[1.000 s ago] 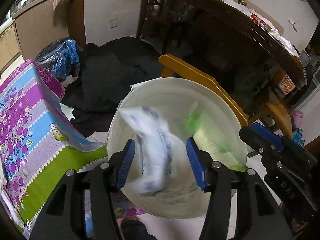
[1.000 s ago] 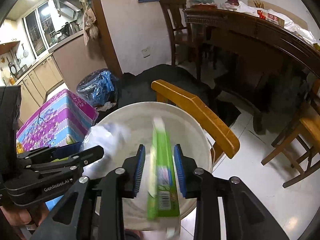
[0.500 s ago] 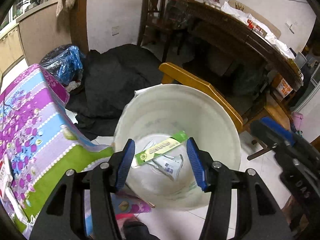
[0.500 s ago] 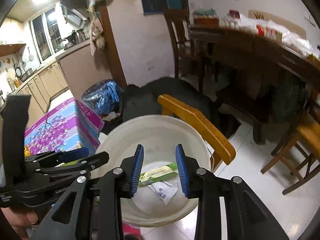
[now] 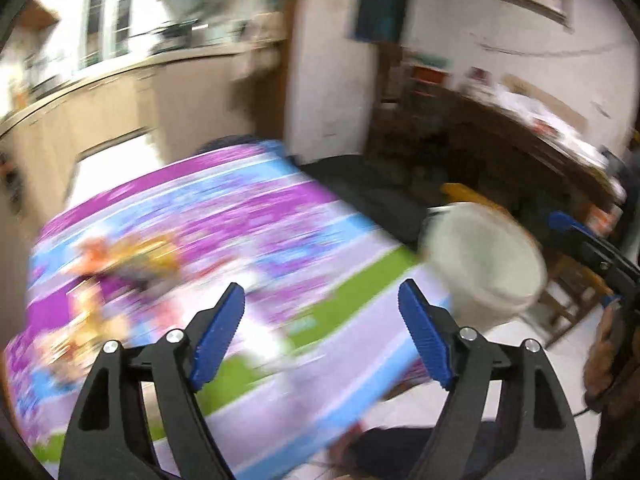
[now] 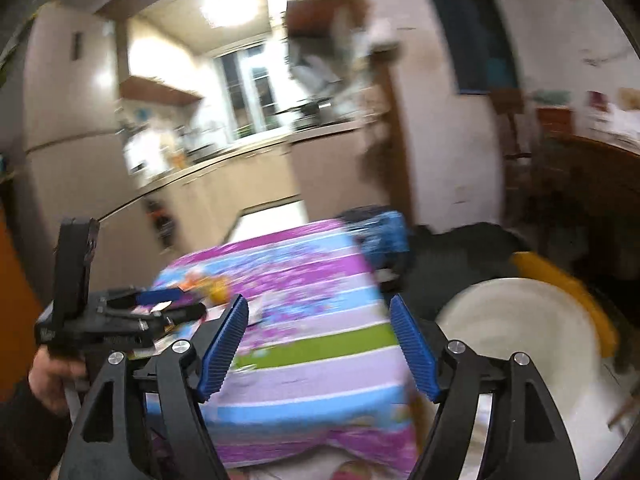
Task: Collect trash
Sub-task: 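Move both tools back to the tablecloth, then grasp the bread snack bag with left tool while right grasps the clear grain bag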
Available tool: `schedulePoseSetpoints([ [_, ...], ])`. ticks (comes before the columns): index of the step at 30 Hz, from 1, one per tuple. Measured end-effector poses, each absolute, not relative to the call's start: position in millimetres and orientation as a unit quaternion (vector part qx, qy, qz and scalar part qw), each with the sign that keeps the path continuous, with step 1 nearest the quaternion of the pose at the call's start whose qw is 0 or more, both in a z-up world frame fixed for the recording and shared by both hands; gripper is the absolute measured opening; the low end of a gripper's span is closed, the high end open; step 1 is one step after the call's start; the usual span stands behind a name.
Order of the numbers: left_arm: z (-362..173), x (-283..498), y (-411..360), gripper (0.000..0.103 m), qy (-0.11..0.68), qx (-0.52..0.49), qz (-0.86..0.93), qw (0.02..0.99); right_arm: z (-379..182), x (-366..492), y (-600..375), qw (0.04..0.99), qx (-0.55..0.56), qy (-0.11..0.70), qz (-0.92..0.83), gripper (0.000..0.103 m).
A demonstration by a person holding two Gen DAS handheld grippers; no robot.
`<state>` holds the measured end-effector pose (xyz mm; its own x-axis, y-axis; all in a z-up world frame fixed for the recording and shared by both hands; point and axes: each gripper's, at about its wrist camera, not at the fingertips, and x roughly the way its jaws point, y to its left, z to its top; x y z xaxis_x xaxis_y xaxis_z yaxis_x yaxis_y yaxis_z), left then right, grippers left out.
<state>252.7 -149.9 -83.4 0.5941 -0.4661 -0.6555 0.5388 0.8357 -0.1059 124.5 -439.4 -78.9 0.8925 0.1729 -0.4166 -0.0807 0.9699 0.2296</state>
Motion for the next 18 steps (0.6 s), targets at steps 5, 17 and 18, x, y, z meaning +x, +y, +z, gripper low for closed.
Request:
schedulePoseSetpoints([
  [5, -119, 285, 6, 0.076, 0.395, -0.051, -0.144, 0.906, -105, 158, -352, 0.946, 0.065, 0.272, 0.165, 0.077],
  [17, -178, 317, 98, 0.081, 0.424, -0.188, -0.088, 0.882, -149, 193, -223, 0.906, 0.025, 0.336, 0.258, 0.081],
  [18, -180, 316, 98, 0.081, 0.423, -0.190, -0.090, 0.881, -150, 201, -230, 0.905, 0.024, 0.338, 0.258, 0.081],
])
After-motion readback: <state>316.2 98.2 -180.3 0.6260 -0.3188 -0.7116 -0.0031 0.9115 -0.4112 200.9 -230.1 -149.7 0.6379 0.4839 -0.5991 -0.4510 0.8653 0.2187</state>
